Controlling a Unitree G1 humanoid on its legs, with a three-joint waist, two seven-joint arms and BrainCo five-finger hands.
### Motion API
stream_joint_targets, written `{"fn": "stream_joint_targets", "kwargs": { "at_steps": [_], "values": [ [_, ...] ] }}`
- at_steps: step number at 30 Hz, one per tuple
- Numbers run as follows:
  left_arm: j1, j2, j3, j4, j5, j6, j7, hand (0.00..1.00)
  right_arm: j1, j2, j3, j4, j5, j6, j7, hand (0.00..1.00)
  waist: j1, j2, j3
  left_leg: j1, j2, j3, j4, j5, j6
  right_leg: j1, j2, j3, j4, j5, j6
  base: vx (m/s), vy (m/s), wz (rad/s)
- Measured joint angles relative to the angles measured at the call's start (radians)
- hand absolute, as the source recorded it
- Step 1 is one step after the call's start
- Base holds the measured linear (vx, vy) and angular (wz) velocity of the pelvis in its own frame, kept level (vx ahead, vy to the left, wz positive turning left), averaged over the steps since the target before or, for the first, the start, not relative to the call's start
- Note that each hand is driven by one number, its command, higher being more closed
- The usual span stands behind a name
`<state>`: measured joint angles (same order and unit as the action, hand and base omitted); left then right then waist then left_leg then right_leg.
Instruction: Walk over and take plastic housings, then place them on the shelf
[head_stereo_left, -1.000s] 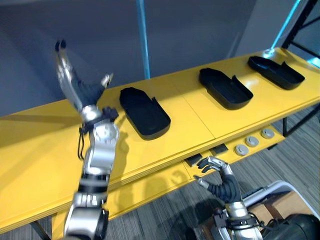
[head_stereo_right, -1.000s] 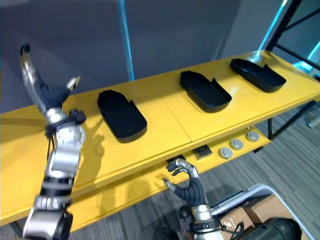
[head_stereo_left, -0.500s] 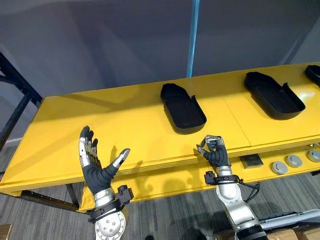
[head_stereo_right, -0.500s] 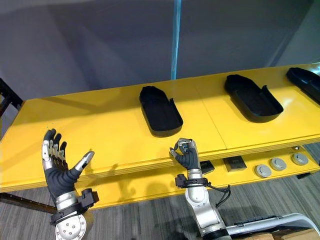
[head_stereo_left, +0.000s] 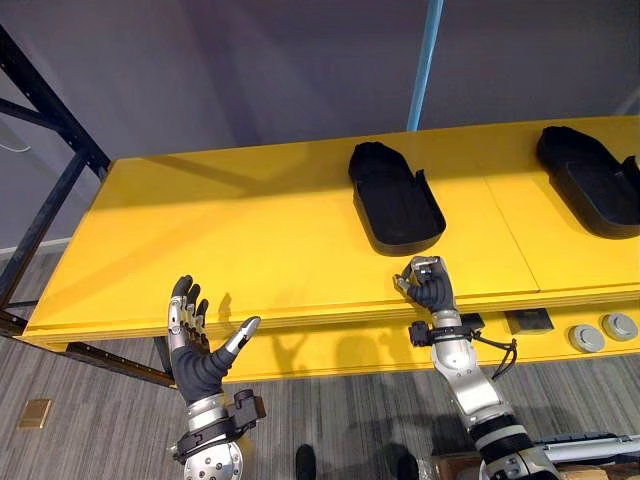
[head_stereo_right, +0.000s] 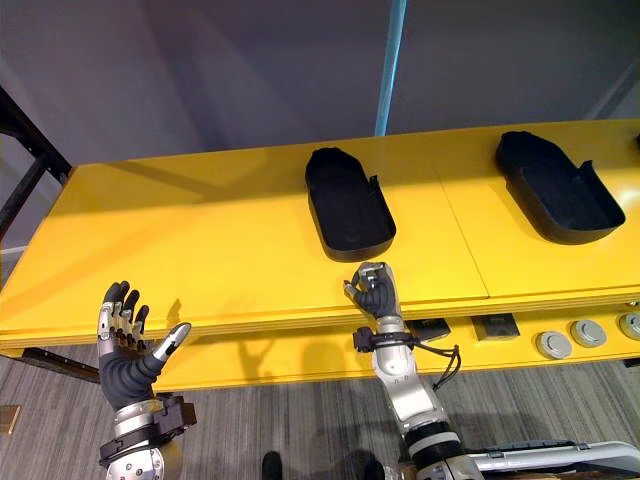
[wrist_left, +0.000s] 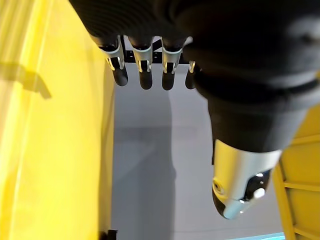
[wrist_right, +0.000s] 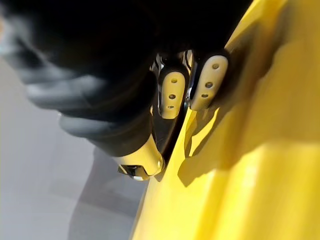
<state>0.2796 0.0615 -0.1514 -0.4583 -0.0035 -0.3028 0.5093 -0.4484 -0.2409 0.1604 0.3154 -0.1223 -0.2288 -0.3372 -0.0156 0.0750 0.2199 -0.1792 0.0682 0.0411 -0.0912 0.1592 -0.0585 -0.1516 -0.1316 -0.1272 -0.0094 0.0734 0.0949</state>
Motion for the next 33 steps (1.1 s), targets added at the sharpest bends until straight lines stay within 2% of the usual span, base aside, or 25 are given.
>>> {"fn": "stream_joint_targets", "kwargs": {
  "at_steps": [11, 18, 20, 21, 24, 25, 28, 29, 33],
  "values": [
    [-0.001, -0.012, -0.035, 0.0, -0.034, 0.0, -0.042, 0.0, -0.15, -0.012, 0.001, 0.104, 0.001, -0.004, 0.001, 1.0, 0.009, 0.007, 0.037, -0.01, -0.002, -0.027, 0.0, 0.009, -0.004, 0.002, -0.001, -0.025, 0.001, 0.0, 0.001, 0.0, 0.011, 0.06],
    [-0.006, -0.015, -0.043, 0.0, -0.053, 0.0, -0.047, 0.0, -0.166, -0.022, 0.007, 0.1, 0.037, -0.008, 0.005, 1.0, 0.008, 0.008, 0.057, -0.011, -0.003, -0.033, -0.001, 0.013, -0.002, 0.003, -0.002, -0.028, 0.005, -0.003, -0.003, -0.01, 0.003, 0.01],
    [-0.012, -0.015, -0.053, 0.0, -0.053, 0.0, -0.056, 0.0, -0.124, -0.019, 0.009, 0.045, 0.037, -0.008, 0.017, 1.0, 0.008, 0.007, 0.058, -0.011, -0.002, -0.032, -0.001, 0.013, -0.002, 0.003, -0.001, -0.028, 0.004, -0.003, -0.003, 0.0, 0.0, 0.0],
    [-0.013, -0.015, -0.054, 0.0, -0.052, 0.0, -0.058, 0.0, -0.099, -0.017, 0.009, 0.012, 0.037, -0.007, 0.019, 0.0, 0.008, 0.007, 0.058, -0.01, -0.002, -0.032, 0.0, 0.013, -0.002, 0.004, -0.001, -0.028, 0.003, -0.003, -0.003, 0.0, 0.0, 0.0],
    [-0.045, -0.014, -0.065, 0.0, -0.05, 0.002, -0.061, 0.0, 0.119, 0.014, 0.016, -0.221, 0.037, -0.007, 0.049, 0.0, -0.003, 0.003, 0.059, -0.005, -0.002, -0.029, 0.002, 0.013, -0.002, 0.01, 0.0, -0.027, 0.002, -0.001, -0.001, 0.02, 0.009, -0.03],
    [-0.062, -0.012, -0.067, 0.0, -0.049, 0.004, -0.064, 0.0, 0.23, 0.037, 0.01, -0.317, 0.037, -0.008, 0.063, 0.0, -0.016, -0.004, 0.062, 0.01, 0.0, -0.019, 0.003, 0.01, -0.006, 0.02, 0.001, -0.021, 0.002, -0.001, -0.001, 0.02, 0.008, -0.1],
    [-0.075, -0.004, -0.069, 0.004, -0.045, 0.007, -0.074, 0.0, 0.393, 0.069, -0.015, -0.457, 0.037, -0.01, 0.077, 0.0, -0.045, -0.023, 0.058, 0.038, 0.006, -0.001, -0.001, 0.003, -0.014, 0.039, 0.005, -0.006, 0.0, -0.004, -0.004, 0.0, 0.004, -0.25],
    [-0.075, 0.004, -0.072, 0.017, -0.03, 0.011, -0.084, 0.0, 0.5, 0.095, -0.047, -0.534, 0.037, -0.014, 0.087, 0.0, -0.064, -0.044, 0.046, 0.057, 0.014, 0.025, -0.001, -0.009, -0.024, 0.042, 0.013, 0.02, 0.0, -0.009, -0.008, -0.01, 0.0, -0.56],
    [-0.062, 0.01, -0.077, 0.057, -0.028, 0.029, -0.107, 0.0, 0.739, 0.161, -0.183, -0.629, 0.037, -0.026, 0.106, 0.0, -0.102, -0.101, -0.011, 0.105, 0.043, 0.115, -0.001, -0.04, -0.04, 0.037, 0.043, 0.107, -0.002, -0.013, -0.005, -0.01, -0.009, -0.66]
  ]
}}
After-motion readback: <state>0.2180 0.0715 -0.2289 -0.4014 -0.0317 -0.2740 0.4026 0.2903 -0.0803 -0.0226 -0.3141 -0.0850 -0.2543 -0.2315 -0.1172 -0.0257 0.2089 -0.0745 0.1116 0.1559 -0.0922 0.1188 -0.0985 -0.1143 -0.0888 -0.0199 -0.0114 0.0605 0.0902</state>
